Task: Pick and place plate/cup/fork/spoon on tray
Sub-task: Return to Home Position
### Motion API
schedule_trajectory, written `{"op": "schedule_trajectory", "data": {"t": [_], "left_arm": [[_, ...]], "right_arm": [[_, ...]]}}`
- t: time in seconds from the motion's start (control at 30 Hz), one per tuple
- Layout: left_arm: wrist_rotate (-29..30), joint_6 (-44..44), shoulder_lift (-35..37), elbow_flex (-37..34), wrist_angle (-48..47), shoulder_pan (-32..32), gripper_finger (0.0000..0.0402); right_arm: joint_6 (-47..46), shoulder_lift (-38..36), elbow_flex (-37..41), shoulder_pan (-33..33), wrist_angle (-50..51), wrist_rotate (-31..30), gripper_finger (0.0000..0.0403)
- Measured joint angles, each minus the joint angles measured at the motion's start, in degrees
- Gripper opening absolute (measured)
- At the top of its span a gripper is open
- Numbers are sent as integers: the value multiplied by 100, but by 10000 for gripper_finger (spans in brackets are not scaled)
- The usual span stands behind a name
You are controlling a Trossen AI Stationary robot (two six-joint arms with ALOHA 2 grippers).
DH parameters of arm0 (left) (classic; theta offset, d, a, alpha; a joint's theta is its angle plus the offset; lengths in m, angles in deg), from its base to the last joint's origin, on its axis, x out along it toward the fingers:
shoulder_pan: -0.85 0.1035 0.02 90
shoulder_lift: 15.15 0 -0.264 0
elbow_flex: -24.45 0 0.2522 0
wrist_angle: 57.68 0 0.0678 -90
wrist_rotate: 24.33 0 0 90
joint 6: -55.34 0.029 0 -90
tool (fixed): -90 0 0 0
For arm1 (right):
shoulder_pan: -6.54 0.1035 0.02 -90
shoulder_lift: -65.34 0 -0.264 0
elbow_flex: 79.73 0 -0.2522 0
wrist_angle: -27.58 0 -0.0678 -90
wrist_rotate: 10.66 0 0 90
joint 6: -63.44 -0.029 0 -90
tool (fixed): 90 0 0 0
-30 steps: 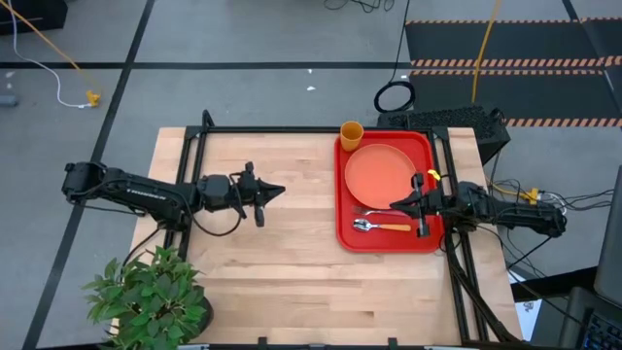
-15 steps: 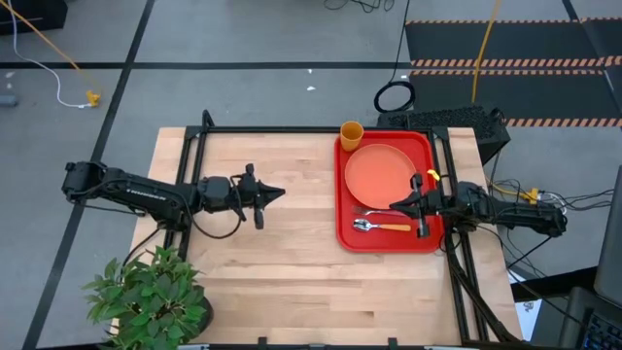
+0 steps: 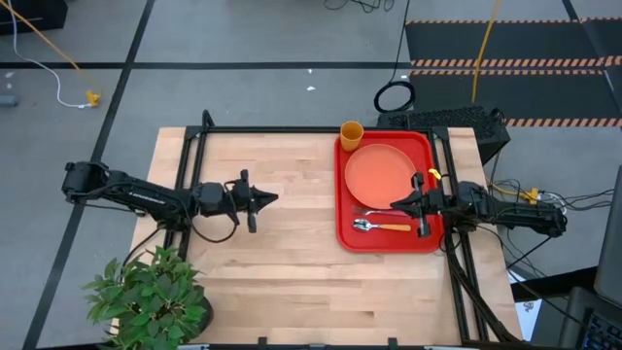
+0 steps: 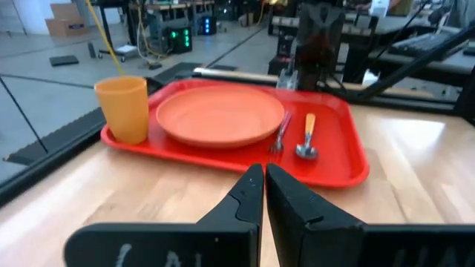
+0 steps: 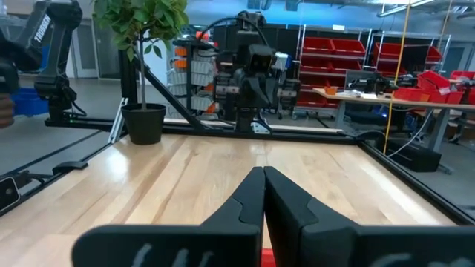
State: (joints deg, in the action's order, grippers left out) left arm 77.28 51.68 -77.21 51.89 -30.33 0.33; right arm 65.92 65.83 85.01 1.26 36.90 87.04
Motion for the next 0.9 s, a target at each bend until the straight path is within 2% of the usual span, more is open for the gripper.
{"op": "schedule_trajectory", "data": {"t": [0.2, 0.43, 0.73, 0.9], "left_arm": [[46, -189, 0, -294, 24, -2, 4], [44, -296, 0, -537, 73, -258, 4], [74, -356, 0, -1092, 1040, -593, 4], [-13, -380, 160, -1262, 1209, -603, 7]], "right_arm": [[11, 0, 0, 0, -29, -3, 0], [11, 0, 0, 0, -44, -7, 0], [11, 0, 0, 0, -47, -11, 0], [11, 0, 0, 0, -49, -12, 0]]}}
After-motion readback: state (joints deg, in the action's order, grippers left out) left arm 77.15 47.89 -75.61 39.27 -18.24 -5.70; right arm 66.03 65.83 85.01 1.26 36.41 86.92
